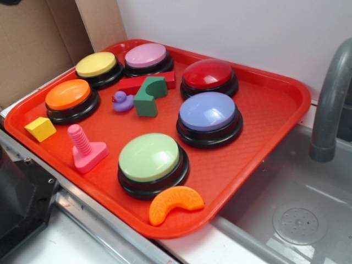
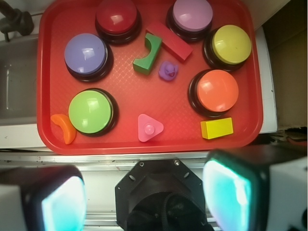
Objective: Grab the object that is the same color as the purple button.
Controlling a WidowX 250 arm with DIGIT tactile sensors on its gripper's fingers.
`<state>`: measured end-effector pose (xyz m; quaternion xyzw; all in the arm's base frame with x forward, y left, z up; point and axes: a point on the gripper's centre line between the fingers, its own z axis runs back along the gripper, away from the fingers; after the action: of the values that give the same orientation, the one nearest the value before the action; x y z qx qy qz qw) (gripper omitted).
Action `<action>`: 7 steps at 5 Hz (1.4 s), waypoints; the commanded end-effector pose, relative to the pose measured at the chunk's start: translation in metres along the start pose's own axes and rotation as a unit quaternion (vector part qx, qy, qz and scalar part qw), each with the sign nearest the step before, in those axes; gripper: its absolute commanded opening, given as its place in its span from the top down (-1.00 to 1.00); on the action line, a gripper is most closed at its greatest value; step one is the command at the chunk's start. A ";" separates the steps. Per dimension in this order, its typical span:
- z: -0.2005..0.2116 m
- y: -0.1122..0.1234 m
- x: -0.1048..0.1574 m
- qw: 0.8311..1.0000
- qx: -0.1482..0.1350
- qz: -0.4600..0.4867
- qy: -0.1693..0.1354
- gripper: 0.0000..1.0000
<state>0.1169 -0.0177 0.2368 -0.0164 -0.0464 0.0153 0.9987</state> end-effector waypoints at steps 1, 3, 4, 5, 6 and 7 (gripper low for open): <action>0.000 0.000 0.000 1.000 0.000 0.000 0.000 -1.00; -0.039 0.025 0.032 0.999 0.034 -0.020 -0.033 -1.00; -0.066 0.043 0.054 0.998 0.019 -0.042 -0.045 -1.00; -0.100 0.059 0.078 0.991 0.058 -0.034 -0.114 -1.00; -0.128 0.069 0.092 0.989 0.062 -0.049 -0.125 -1.00; -0.159 0.074 0.102 0.992 0.050 -0.042 -0.110 -1.00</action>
<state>0.2241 0.0491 0.0764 0.0329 -0.1376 -0.0273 0.9896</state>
